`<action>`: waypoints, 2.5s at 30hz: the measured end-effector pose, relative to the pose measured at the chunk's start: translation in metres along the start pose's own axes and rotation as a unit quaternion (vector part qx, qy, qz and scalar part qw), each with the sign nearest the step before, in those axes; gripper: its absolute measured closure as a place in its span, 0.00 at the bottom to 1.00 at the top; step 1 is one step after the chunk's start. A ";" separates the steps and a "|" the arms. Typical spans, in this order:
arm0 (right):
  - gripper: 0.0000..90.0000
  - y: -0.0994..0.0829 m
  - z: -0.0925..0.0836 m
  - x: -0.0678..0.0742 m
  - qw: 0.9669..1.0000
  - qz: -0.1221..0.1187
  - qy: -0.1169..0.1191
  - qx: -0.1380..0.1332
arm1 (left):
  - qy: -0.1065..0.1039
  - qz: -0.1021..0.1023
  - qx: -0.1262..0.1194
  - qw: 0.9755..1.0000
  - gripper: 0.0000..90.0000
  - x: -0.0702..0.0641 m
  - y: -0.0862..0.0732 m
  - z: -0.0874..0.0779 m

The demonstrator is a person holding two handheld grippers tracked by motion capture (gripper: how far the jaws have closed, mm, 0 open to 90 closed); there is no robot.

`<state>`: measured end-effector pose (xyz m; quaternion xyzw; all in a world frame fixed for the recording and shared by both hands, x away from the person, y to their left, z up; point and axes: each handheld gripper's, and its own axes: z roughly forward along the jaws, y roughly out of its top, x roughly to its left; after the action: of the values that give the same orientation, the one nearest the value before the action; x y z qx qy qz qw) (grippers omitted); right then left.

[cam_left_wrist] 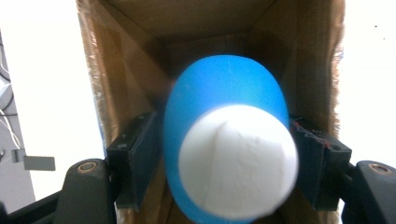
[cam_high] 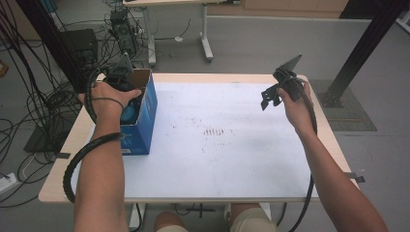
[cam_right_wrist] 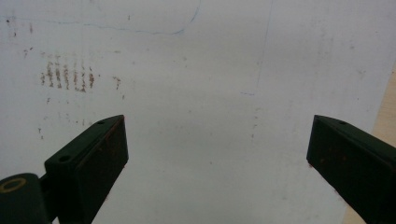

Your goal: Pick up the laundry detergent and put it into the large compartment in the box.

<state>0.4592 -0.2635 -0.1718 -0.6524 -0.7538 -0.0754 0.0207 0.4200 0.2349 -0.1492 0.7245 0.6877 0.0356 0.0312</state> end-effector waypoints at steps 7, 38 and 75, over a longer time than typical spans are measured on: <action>0.06 -0.001 -0.002 0.002 1.000 -0.001 0.000 -0.002 | 0.008 0.005 -0.001 1.000 0.33 -0.003 -0.003 -0.018; 0.06 0.007 -0.001 0.004 1.000 0.001 0.001 0.006 | -0.007 0.160 -0.043 0.986 0.14 -0.069 0.005 -0.079; 0.06 0.011 0.003 0.002 1.000 -0.001 0.004 0.016 | -0.029 0.243 -0.042 0.969 0.10 -0.127 0.025 -0.079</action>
<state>0.4704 -0.2601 -0.1731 -0.6507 -0.7557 -0.0661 0.0344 0.4306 0.1066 -0.0688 0.8688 0.4874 0.0499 0.0723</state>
